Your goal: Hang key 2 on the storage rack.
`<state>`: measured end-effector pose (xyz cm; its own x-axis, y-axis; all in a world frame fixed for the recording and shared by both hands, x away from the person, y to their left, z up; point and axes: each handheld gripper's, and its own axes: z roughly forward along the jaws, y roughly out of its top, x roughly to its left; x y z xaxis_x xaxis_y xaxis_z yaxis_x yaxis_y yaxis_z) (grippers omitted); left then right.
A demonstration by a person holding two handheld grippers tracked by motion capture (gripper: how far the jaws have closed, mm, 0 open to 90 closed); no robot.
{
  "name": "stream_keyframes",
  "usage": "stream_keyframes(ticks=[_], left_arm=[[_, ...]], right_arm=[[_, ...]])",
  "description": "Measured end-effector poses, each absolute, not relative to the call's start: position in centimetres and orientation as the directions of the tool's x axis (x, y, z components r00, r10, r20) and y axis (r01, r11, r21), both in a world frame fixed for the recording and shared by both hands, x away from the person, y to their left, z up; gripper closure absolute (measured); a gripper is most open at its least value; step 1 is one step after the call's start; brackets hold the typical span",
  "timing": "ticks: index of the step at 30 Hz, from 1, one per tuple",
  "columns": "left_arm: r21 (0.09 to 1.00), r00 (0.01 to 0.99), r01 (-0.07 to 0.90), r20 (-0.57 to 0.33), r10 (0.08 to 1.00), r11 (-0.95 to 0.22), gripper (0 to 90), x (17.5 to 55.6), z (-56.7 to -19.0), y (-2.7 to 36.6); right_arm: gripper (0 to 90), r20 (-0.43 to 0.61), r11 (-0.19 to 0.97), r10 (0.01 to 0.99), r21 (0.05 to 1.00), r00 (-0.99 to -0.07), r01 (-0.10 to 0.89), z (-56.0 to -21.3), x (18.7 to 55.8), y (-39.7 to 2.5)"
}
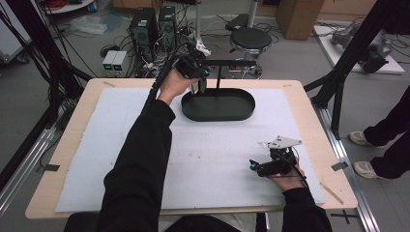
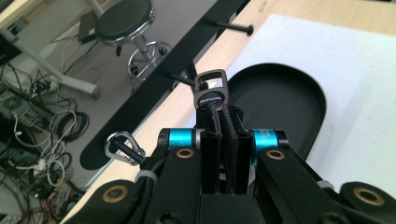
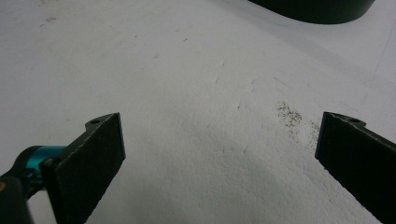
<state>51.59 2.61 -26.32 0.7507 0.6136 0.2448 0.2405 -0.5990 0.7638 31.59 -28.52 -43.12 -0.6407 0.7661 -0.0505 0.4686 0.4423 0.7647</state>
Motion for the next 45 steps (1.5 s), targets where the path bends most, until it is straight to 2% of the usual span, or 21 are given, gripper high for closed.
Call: stream_keyframes(ticks=[27,39,40,41,45], left_arm=[[0.709,0.710,0.274,0.307,0.634,-0.650,85.5,53.1,-29.3,0.5],[0.731,0.681,0.313,0.273,0.680,-0.607,83.7,54.1,-29.9,0.1],[0.736,0.684,0.327,0.247,0.686,-0.592,82.6,54.1,-30.0,0.1],[0.740,0.685,0.334,0.235,0.689,-0.584,77.1,54.1,-29.9,0.2],[0.760,0.675,0.359,0.189,0.713,-0.542,46.2,53.7,-29.6,0.4]], right_arm=[[0.7,-0.054,0.447,0.763,0.764,-0.644,0.466,-43.2,31.7,-28.5],[0.7,-0.053,0.448,0.763,0.762,-0.644,0.468,-43.2,31.7,-28.5],[0.7,-0.053,0.447,0.763,0.763,-0.644,0.467,-43.2,31.7,-28.5],[0.7,-0.053,0.448,0.763,0.762,-0.644,0.467,-43.2,31.7,-28.5],[0.7,-0.055,0.450,0.763,0.761,-0.645,0.468,-43.2,31.7,-28.5]])
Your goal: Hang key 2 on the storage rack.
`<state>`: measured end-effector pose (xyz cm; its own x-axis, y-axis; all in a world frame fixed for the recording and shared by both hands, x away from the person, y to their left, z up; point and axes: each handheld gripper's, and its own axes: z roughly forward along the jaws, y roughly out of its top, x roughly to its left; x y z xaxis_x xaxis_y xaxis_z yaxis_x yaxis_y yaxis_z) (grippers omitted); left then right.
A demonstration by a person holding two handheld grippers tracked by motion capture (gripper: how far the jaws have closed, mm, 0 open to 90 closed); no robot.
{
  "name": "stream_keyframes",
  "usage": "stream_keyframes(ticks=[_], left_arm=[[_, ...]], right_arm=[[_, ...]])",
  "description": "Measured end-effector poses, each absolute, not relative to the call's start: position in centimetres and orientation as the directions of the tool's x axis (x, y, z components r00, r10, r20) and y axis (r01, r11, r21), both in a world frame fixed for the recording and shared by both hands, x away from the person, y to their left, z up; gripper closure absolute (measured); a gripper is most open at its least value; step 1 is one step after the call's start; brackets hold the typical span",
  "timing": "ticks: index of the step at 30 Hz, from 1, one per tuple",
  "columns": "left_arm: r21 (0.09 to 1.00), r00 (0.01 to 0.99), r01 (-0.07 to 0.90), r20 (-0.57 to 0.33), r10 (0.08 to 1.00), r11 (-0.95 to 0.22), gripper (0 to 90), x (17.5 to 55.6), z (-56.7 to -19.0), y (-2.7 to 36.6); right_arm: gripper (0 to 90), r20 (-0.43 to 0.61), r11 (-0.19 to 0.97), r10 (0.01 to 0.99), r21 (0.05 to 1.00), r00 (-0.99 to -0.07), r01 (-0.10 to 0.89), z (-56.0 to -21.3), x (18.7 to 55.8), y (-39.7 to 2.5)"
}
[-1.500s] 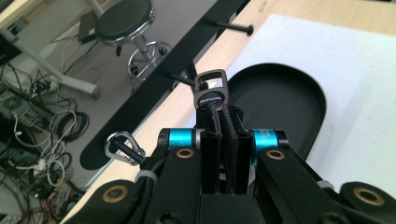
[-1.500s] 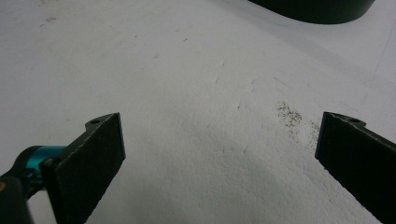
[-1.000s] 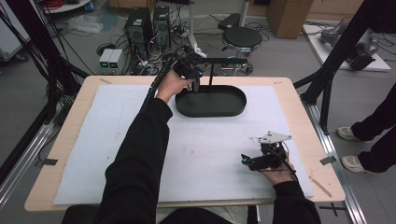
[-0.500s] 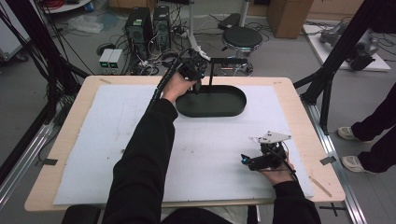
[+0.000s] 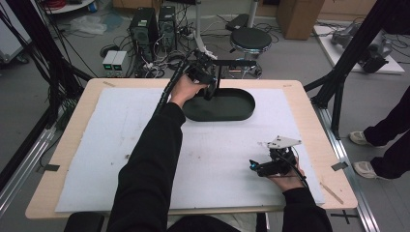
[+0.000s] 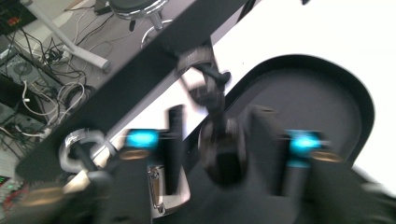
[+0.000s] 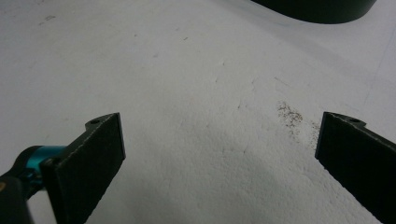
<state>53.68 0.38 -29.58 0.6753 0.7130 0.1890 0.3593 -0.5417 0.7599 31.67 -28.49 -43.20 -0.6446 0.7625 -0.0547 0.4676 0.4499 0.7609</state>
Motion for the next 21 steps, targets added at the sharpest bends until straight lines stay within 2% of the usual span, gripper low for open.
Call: stream_keyframes(ticks=[4,6,8,13,21], left_arm=[[0.767,0.707,0.355,0.155,0.690,-0.535,29.1,53.1,-29.2,0.9],[0.776,0.720,0.355,0.128,0.682,-0.520,17.3,52.8,-28.9,1.2],[0.777,0.734,0.353,0.115,0.669,-0.521,10.7,52.6,-28.7,1.5],[0.779,0.773,0.385,0.021,0.634,-0.495,1.8,52.2,-28.7,2.8],[0.793,0.807,0.379,-0.031,0.590,-0.477,1.7,50.9,-28.8,4.4]], right_arm=[[0.7,-0.054,0.451,0.760,0.761,-0.647,0.466,-43.2,31.6,-28.5],[0.7,-0.056,0.452,0.760,0.761,-0.648,0.464,-43.2,31.6,-28.4],[0.7,-0.056,0.453,0.760,0.760,-0.648,0.466,-43.2,31.6,-28.4],[0.7,-0.057,0.454,0.760,0.759,-0.647,0.467,-43.2,31.7,-28.4],[0.7,-0.058,0.456,0.759,0.759,-0.648,0.466,-43.2,31.6,-28.3]])
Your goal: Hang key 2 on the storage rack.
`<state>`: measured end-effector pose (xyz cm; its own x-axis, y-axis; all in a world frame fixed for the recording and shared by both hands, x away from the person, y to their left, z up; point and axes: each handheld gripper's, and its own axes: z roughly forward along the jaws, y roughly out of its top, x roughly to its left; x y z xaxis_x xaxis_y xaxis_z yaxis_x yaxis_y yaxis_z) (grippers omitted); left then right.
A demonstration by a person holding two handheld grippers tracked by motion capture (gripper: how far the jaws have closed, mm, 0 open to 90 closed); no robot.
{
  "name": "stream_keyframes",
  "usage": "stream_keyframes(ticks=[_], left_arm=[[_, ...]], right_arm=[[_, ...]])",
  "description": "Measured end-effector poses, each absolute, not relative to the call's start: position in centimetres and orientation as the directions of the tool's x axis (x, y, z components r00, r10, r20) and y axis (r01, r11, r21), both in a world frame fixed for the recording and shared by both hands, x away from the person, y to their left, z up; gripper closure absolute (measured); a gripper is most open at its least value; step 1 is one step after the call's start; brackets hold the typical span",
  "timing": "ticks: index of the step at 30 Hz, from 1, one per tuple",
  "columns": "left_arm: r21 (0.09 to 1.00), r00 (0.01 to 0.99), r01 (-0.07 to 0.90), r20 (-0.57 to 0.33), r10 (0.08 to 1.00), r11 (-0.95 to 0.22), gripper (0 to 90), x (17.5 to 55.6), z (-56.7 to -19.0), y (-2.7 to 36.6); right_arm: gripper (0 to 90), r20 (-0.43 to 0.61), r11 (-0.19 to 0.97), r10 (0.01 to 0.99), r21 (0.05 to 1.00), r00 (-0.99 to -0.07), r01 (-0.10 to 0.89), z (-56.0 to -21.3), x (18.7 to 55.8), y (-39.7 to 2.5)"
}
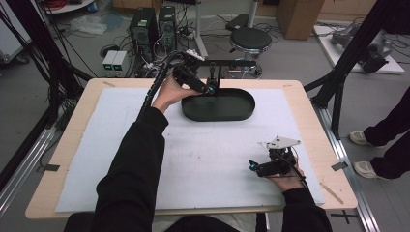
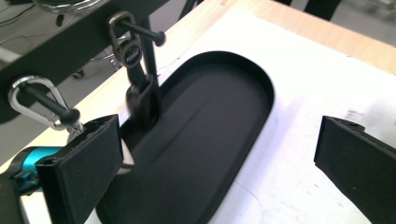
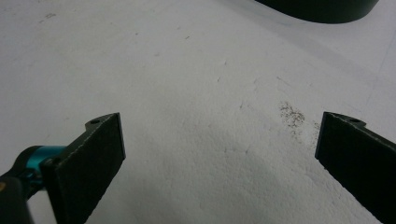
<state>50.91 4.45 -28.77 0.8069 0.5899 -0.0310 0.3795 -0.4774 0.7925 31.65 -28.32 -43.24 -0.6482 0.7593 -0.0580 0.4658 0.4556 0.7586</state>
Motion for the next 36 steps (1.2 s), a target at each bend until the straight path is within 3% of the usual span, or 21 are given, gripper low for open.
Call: stream_keyframes(ticks=[36], left_arm=[[0.825,0.734,0.412,-0.049,0.677,-0.387,1.7,43.1,-32.6,16.6]], right_arm=[[0.7,-0.067,0.463,0.759,0.754,-0.648,0.465,-43.3,31.6,-28.1]])
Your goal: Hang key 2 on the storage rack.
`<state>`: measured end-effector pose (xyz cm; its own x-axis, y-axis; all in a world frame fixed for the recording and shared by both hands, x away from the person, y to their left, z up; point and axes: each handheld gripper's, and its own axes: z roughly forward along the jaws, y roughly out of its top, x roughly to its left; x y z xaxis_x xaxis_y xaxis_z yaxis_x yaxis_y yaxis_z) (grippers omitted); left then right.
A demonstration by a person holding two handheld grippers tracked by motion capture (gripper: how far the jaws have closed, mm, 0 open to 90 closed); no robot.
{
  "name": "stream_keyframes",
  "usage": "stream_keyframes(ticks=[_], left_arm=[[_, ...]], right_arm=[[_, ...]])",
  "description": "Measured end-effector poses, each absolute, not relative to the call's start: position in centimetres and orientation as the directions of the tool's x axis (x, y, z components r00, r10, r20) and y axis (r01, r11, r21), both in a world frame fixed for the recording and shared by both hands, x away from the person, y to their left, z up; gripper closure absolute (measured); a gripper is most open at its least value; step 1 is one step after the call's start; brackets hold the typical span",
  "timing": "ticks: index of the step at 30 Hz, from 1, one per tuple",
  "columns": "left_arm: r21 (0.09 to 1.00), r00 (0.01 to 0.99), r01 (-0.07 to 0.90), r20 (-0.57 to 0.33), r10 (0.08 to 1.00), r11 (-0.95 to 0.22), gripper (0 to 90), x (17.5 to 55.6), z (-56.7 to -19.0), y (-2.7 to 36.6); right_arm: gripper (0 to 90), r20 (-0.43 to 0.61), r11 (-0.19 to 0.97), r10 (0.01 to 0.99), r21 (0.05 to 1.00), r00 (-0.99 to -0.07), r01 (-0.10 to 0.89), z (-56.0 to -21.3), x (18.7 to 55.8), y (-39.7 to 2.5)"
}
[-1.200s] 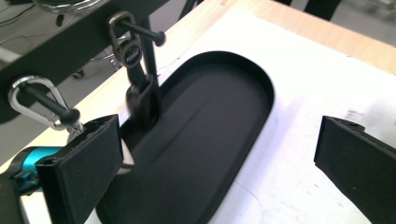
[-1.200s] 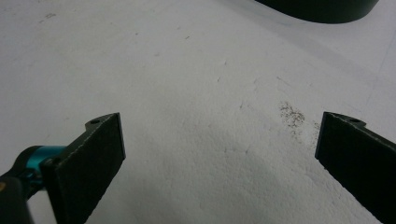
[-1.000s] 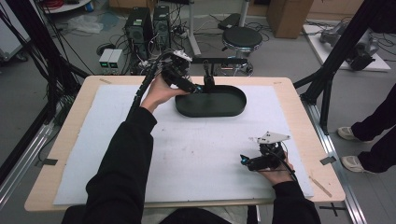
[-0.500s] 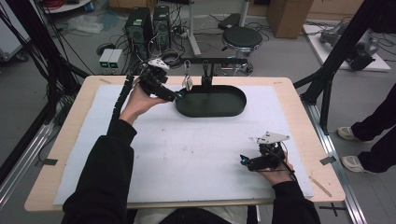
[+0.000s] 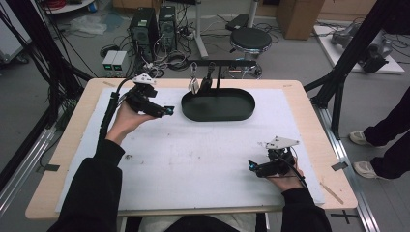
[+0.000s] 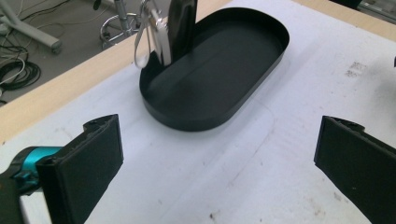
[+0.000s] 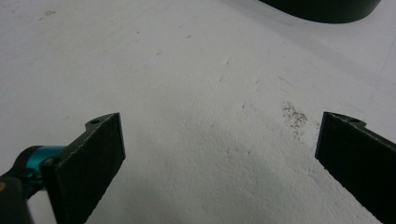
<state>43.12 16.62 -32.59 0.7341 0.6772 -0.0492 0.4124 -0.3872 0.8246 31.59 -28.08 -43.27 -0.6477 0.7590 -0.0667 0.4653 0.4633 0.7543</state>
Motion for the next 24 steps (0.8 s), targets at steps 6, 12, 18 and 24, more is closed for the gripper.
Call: stream_keyframes(ticks=[6,12,18,24], left_arm=[[0.827,0.715,0.423,-0.053,0.697,-0.371,1.7,41.5,-33.7,18.4],[0.833,0.706,0.422,-0.053,0.706,-0.359,1.7,39.6,-34.8,20.1],[0.830,0.700,0.430,-0.057,0.712,-0.356,1.7,38.0,-35.9,21.4],[0.831,0.688,0.438,-0.065,0.723,-0.342,1.7,36.6,-36.8,22.6]], right_arm=[[0.7,-0.068,0.465,0.759,0.753,-0.648,0.465,-43.3,31.6,-28.1],[0.7,-0.069,0.463,0.760,0.756,-0.647,0.463,-43.3,31.6,-28.1],[0.7,-0.067,0.461,0.761,0.756,-0.646,0.465,-43.2,31.6,-28.1],[0.7,-0.066,0.462,0.760,0.754,-0.647,0.467,-43.3,31.6,-28.0]])
